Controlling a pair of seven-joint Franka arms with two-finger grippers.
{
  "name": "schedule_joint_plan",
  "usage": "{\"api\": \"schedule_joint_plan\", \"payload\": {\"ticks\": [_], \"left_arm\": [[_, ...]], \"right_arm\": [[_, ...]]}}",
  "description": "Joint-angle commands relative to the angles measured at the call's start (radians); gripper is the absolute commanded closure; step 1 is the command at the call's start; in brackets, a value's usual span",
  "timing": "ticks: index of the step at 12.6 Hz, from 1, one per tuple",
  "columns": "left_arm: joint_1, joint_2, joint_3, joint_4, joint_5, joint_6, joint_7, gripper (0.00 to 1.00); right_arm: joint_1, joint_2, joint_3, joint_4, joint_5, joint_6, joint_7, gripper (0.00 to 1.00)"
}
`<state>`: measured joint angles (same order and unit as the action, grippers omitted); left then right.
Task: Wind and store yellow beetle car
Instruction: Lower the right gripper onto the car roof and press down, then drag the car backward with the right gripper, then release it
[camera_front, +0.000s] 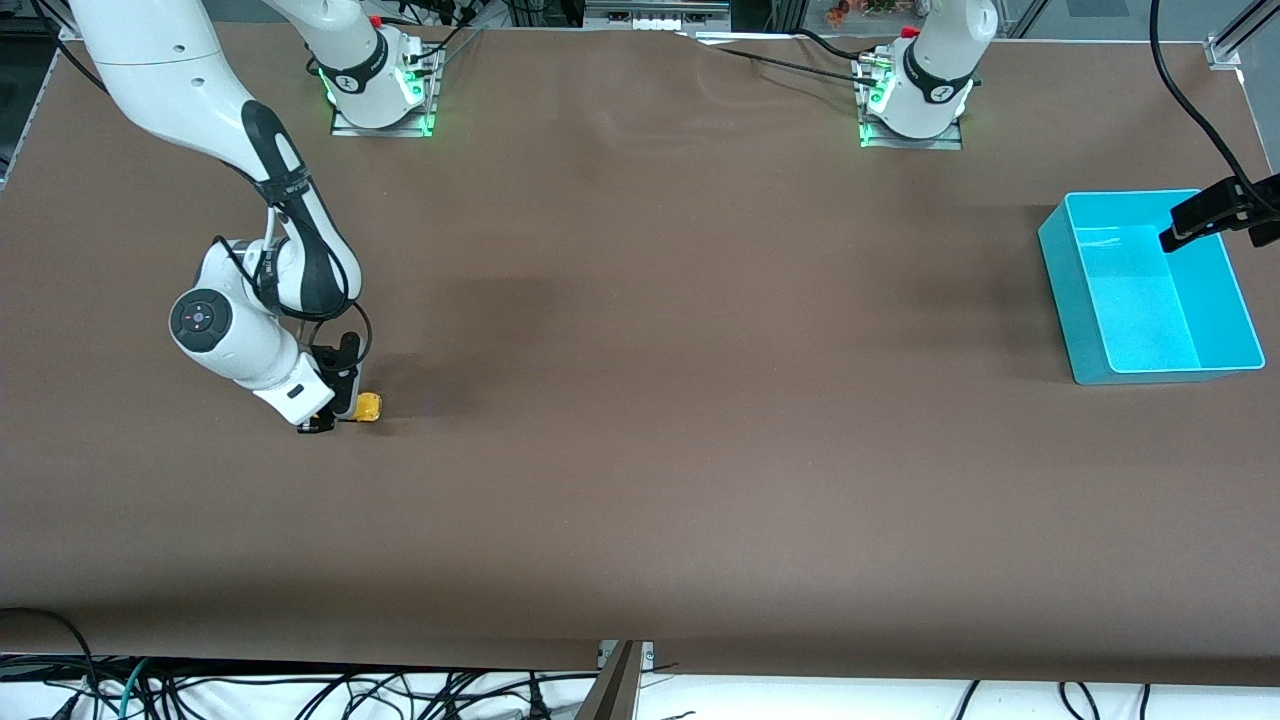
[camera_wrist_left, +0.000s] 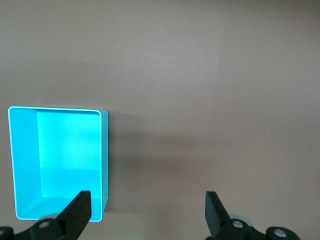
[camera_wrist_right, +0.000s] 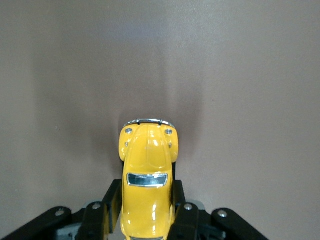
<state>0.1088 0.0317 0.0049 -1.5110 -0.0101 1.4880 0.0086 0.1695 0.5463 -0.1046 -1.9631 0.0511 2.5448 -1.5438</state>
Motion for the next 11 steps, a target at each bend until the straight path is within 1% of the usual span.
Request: {"api": "schedule_joint_plan", "payload": {"ticks": [1, 3, 8, 11], "left_arm": [[0.009, 0.008, -0.005, 0.026, -0.016, -0.018, -0.004, 0.0], [0.008, 0.008, -0.005, 0.026, -0.014, -0.018, -0.004, 0.0], [0.008, 0.008, -0.005, 0.026, -0.016, -0.018, -0.006, 0.0], [0.008, 0.008, -0.005, 0.026, -0.016, -0.018, -0.006, 0.0]], "right_arm": [[-0.008, 0.003, 0.006, -0.005, 0.019, 0.011, -0.028, 0.67], [-0.016, 0.01, 0.005, -0.004, 0.021, 0.014, -0.064, 0.67], [-0.14, 0.037, 0.005, 0.006, 0.026, 0.02, -0.183, 0.65], [-0.208, 0.044, 0.005, 0.013, 0.026, 0.049, -0.246, 0.64]]}}
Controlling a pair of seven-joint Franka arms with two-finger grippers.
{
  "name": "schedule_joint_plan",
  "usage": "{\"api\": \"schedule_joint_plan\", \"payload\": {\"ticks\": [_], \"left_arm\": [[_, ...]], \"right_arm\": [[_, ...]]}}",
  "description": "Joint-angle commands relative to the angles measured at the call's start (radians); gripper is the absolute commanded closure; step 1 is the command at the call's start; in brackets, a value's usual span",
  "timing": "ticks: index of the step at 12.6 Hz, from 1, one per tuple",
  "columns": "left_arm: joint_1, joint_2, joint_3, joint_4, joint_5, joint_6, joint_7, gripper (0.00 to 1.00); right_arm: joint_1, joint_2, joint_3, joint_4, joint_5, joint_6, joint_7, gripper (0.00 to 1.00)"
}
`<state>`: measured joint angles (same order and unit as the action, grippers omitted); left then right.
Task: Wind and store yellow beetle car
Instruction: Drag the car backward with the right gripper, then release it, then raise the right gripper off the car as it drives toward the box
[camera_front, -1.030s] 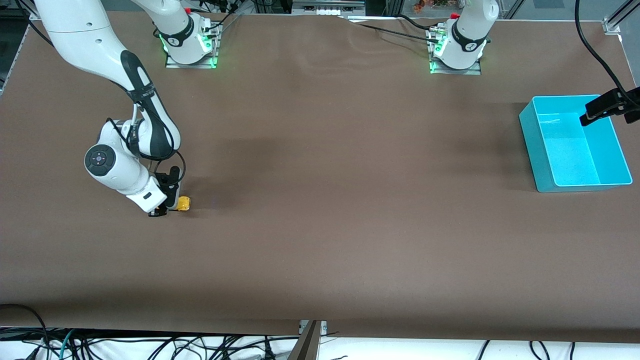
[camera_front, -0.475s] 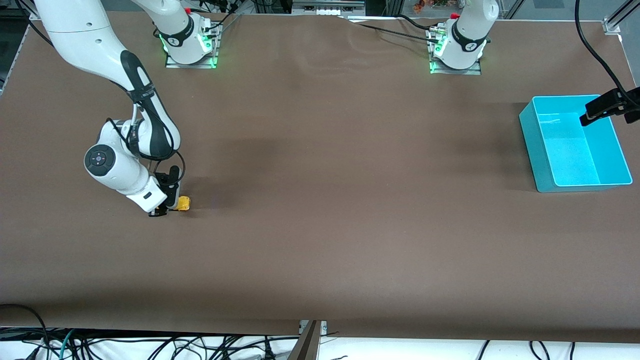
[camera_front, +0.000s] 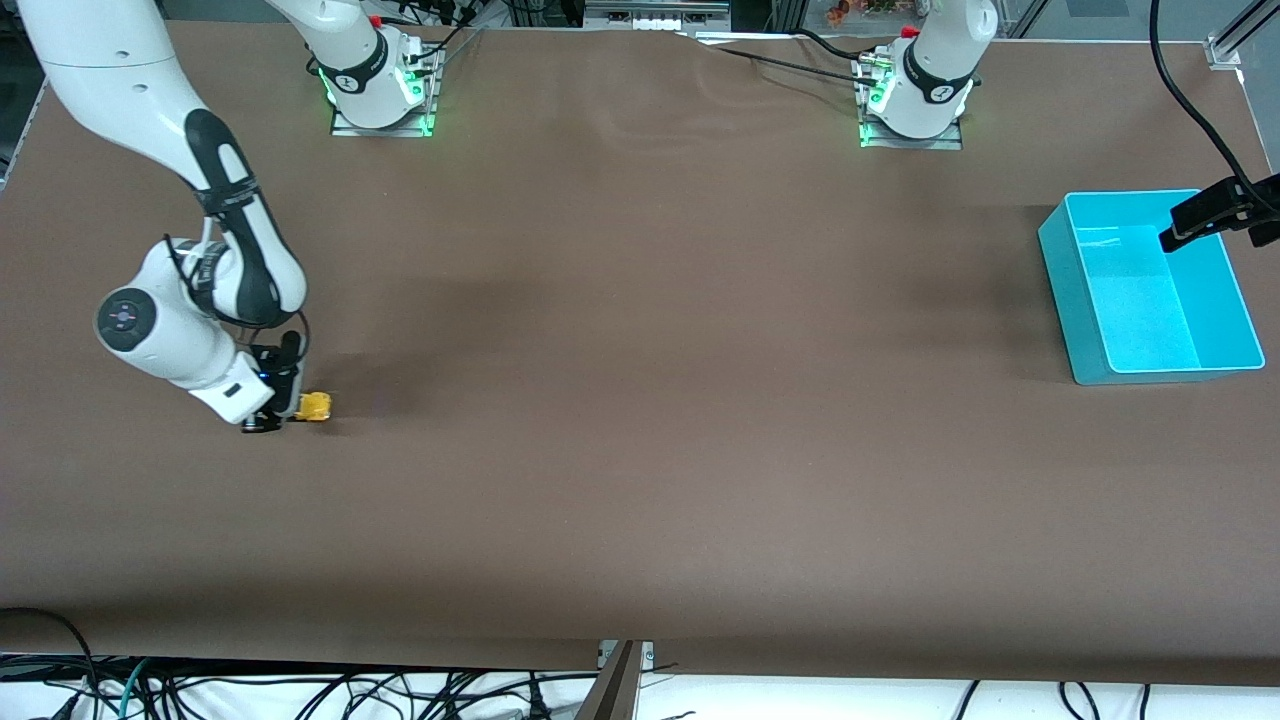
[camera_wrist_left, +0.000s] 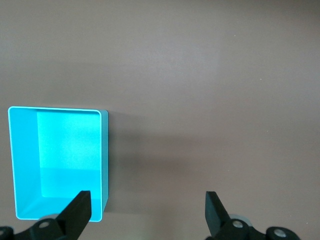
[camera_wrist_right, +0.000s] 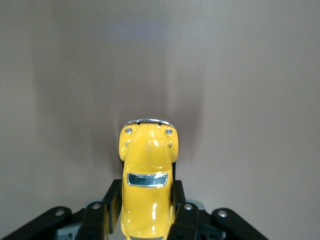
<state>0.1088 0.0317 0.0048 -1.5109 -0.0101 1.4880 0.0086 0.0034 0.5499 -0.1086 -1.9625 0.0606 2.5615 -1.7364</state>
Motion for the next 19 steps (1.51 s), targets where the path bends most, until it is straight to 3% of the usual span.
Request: {"api": "schedule_joint_plan", "payload": {"ticks": [1, 4, 9, 10, 11, 13, 17, 19], "left_arm": [[0.008, 0.008, -0.005, 0.026, -0.016, -0.018, -0.006, 0.0], [0.008, 0.008, -0.005, 0.026, -0.016, -0.018, -0.006, 0.0], [0.008, 0.008, -0.005, 0.026, -0.016, -0.018, -0.006, 0.0], [0.008, 0.008, -0.005, 0.026, -0.016, -0.017, -0.006, 0.0], [0.008, 0.008, -0.005, 0.026, -0.016, -0.018, -0.006, 0.0], [0.008, 0.01, -0.005, 0.026, -0.016, -0.017, -0.006, 0.0], [0.008, 0.01, -0.005, 0.026, -0.016, -0.017, -0.006, 0.0], [0.008, 0.011, -0.005, 0.025, -0.025, -0.017, -0.006, 0.0]], "right_arm": [[-0.068, 0.051, 0.009, 0.02, 0.015, 0.034, -0.086, 0.64], [-0.126, 0.09, 0.012, 0.066, 0.016, 0.034, -0.172, 0.64], [-0.132, 0.09, 0.032, 0.076, 0.018, 0.031, -0.18, 0.59], [-0.132, 0.088, 0.035, 0.077, 0.018, 0.028, -0.178, 0.43], [-0.132, 0.082, 0.047, 0.079, 0.025, 0.028, -0.175, 0.01], [-0.128, 0.067, 0.055, 0.095, 0.044, 0.008, -0.175, 0.0], [-0.123, 0.062, 0.07, 0.253, 0.042, -0.184, -0.175, 0.0], [-0.123, 0.062, 0.072, 0.257, 0.044, -0.188, -0.173, 0.0]]}}
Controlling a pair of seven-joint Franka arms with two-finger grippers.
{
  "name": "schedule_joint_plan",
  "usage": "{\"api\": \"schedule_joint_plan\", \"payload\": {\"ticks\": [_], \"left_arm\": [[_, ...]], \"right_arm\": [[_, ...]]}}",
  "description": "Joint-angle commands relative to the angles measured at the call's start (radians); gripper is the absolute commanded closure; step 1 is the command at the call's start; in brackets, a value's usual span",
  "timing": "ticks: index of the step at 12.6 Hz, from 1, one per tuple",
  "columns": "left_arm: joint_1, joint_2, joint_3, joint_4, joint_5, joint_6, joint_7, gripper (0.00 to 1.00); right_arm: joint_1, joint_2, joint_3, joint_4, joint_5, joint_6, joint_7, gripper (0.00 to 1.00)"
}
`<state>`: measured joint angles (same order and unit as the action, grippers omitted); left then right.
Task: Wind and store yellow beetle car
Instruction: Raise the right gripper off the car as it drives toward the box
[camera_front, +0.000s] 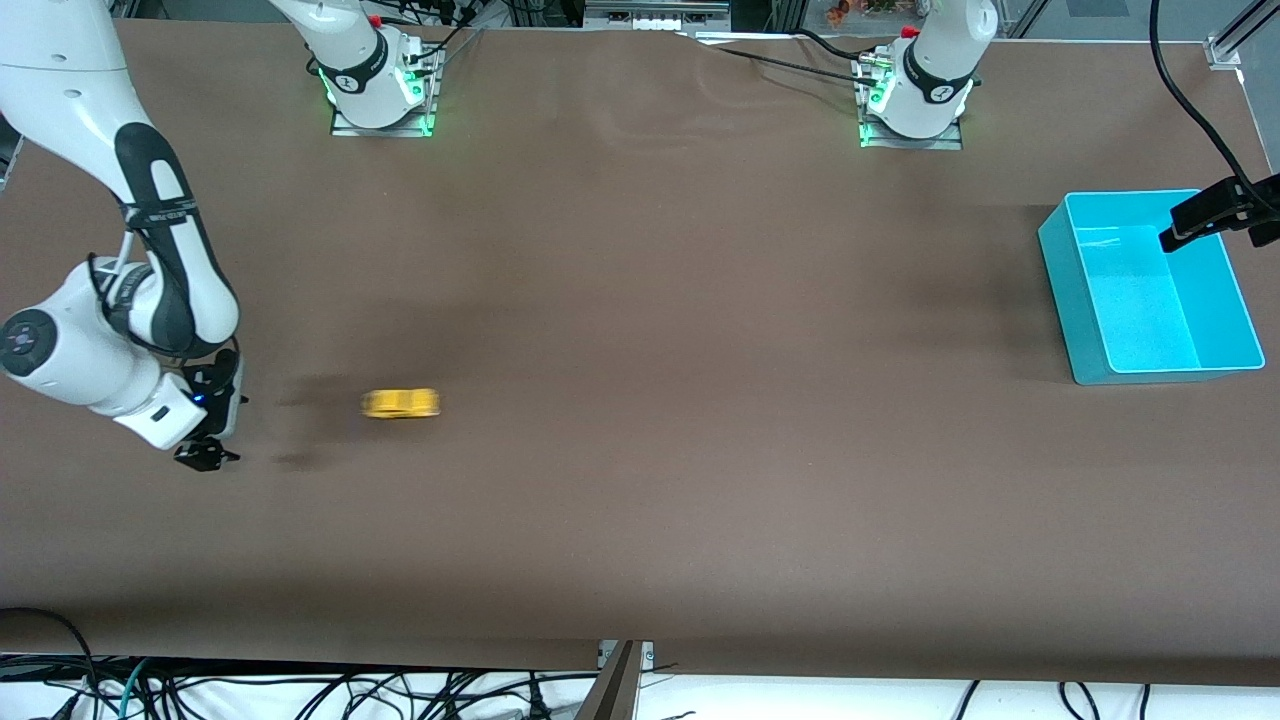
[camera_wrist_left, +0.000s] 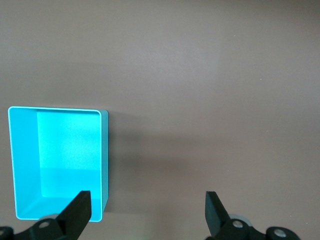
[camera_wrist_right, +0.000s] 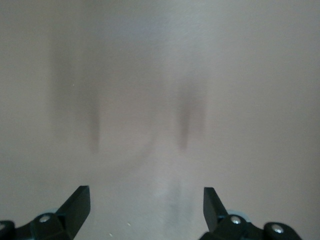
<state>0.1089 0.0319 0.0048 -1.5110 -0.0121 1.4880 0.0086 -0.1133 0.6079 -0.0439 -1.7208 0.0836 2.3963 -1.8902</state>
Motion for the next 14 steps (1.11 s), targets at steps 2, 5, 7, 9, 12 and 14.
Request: {"api": "schedule_joint_plan", "payload": {"ticks": [2, 5, 7, 9, 12, 14], "left_arm": [[0.008, 0.011, -0.005, 0.025, -0.025, -0.017, -0.006, 0.0], [0.008, 0.011, -0.005, 0.025, -0.025, -0.017, -0.006, 0.0], [0.008, 0.011, -0.005, 0.025, -0.025, -0.017, -0.006, 0.0], [0.008, 0.011, -0.005, 0.025, -0.025, -0.017, -0.006, 0.0], [0.008, 0.011, -0.005, 0.025, -0.025, -0.017, -0.006, 0.0], [0.008, 0.013, -0.005, 0.025, -0.025, -0.017, -0.006, 0.0]], "right_arm": [[-0.002, 0.004, 0.01, 0.018, 0.021, -0.023, -0.017, 0.0], [0.0, 0.004, 0.013, 0.024, 0.022, -0.023, -0.013, 0.0], [0.0, 0.003, 0.021, 0.029, 0.022, -0.023, 0.023, 0.0], [-0.002, 0.001, 0.025, 0.038, 0.024, -0.025, 0.066, 0.0], [-0.002, -0.033, 0.045, 0.038, 0.024, -0.045, 0.218, 0.0], [0.0, -0.06, 0.064, 0.038, 0.022, -0.048, 0.366, 0.0]]}}
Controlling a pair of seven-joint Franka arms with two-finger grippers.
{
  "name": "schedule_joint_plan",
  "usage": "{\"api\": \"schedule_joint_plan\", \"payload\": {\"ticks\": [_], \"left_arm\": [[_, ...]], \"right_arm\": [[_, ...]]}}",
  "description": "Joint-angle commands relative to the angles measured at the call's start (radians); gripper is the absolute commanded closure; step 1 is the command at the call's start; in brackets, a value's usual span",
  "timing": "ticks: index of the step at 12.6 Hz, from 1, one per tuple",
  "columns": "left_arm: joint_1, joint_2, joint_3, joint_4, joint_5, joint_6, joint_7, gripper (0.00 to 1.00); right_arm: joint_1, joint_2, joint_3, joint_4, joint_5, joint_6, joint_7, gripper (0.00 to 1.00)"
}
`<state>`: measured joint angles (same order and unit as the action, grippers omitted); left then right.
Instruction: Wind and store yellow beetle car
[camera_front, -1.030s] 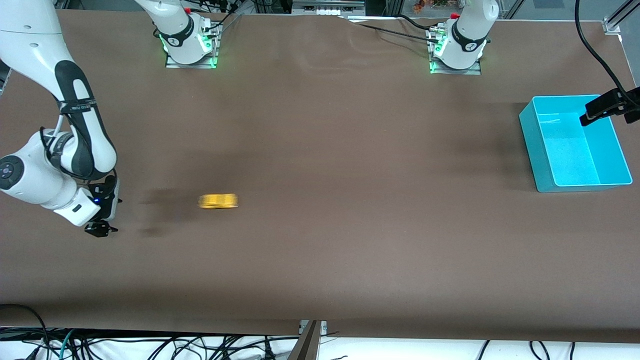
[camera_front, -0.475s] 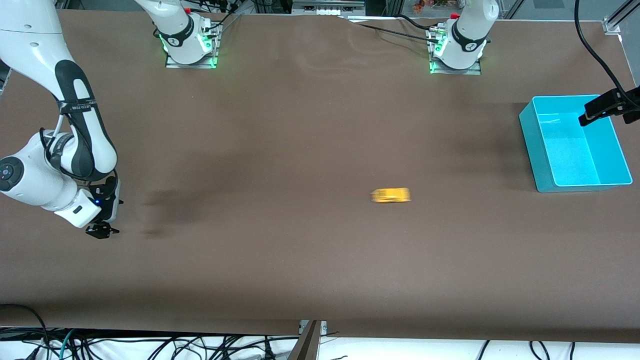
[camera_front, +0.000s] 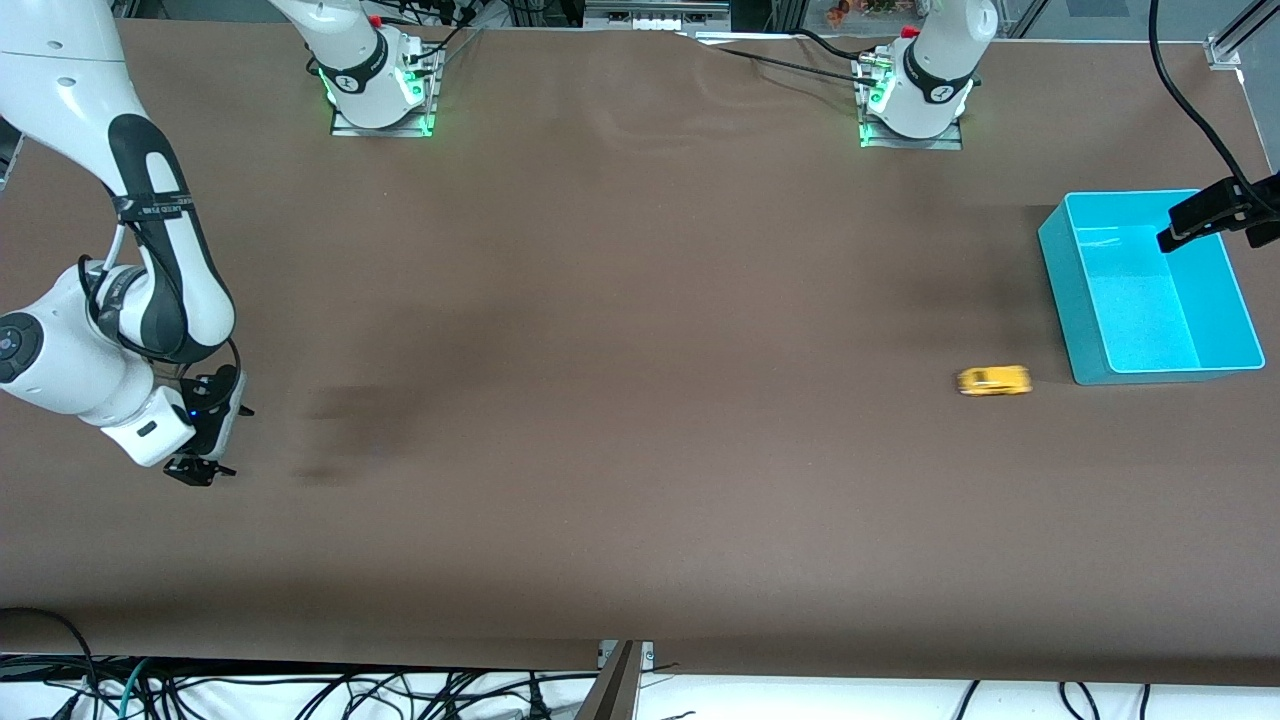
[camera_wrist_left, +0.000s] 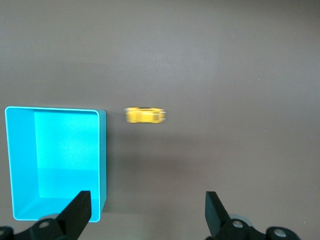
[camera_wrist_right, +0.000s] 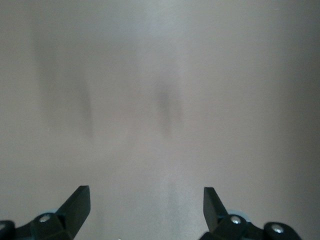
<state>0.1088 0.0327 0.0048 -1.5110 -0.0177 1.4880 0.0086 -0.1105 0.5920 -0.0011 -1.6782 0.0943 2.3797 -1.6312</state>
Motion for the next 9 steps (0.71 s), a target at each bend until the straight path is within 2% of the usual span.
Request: {"api": "schedule_joint_plan", "payload": {"ticks": [1, 9], "left_arm": [[0.008, 0.01, -0.005, 0.025, -0.019, -0.017, -0.006, 0.0], [0.008, 0.012, -0.005, 0.025, -0.019, -0.017, -0.006, 0.0]], "right_arm": [[-0.003, -0.06, 0.033, -0.003, 0.012, -0.033, 0.166, 0.0], [0.029, -0.159, 0.042, 0.026, -0.004, -0.142, 0.77, 0.0]]}}
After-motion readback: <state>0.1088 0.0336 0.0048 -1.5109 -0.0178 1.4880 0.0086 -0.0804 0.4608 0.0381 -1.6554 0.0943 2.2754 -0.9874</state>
